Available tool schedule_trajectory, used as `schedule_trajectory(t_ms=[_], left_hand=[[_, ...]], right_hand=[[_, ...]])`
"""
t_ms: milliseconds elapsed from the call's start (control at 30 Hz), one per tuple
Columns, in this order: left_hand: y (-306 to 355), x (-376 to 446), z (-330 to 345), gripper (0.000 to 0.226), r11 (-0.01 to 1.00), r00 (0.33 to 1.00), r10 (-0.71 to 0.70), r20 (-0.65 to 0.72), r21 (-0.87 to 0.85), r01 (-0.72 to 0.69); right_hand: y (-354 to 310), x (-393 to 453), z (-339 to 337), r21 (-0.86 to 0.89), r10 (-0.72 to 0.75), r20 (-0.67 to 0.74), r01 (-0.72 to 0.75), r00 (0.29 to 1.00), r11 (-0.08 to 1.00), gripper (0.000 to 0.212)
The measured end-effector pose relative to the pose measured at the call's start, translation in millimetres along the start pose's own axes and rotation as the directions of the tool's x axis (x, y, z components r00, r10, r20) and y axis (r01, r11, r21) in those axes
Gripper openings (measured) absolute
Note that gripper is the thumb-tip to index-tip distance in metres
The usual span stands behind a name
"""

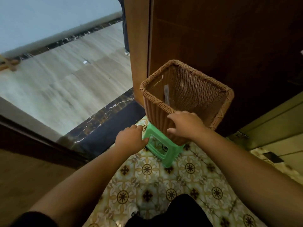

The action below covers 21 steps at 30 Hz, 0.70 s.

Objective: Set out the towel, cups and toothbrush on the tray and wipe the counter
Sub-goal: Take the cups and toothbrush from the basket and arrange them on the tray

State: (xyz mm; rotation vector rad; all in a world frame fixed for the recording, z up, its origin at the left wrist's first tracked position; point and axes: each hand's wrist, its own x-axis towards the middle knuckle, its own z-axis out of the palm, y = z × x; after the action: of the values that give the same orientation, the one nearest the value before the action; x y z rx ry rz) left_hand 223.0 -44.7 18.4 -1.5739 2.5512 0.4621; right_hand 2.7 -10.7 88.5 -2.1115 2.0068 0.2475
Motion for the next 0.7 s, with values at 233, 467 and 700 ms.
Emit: schedule_trajectory(t_ms=[233,467,700], left_hand=[[39.5,76.7,1.6,0.048,0.997,0.993,-0.060,-0.100,-0.043,0.056],[118.2,149.1,-8.5,0.042,0.929,0.870,-0.340,-0.356,-0.272,0.251],[202.6,232.2,4.6,0.042,0.665,0.781,-0.616,-0.102,-0.599,0.447]], right_hand=[[98.1,74.6,-3.5,-0.016,-0.052,0.003,0.052,0.999,0.999,0.056],[200.2,203.3,43.0,-0.023,-0.207,0.216,0.217,0.954,0.976,0.049],[250.7,279.2,93.6,0.046,-0.218,0.310,0.215,0.925,0.976,0.055]])
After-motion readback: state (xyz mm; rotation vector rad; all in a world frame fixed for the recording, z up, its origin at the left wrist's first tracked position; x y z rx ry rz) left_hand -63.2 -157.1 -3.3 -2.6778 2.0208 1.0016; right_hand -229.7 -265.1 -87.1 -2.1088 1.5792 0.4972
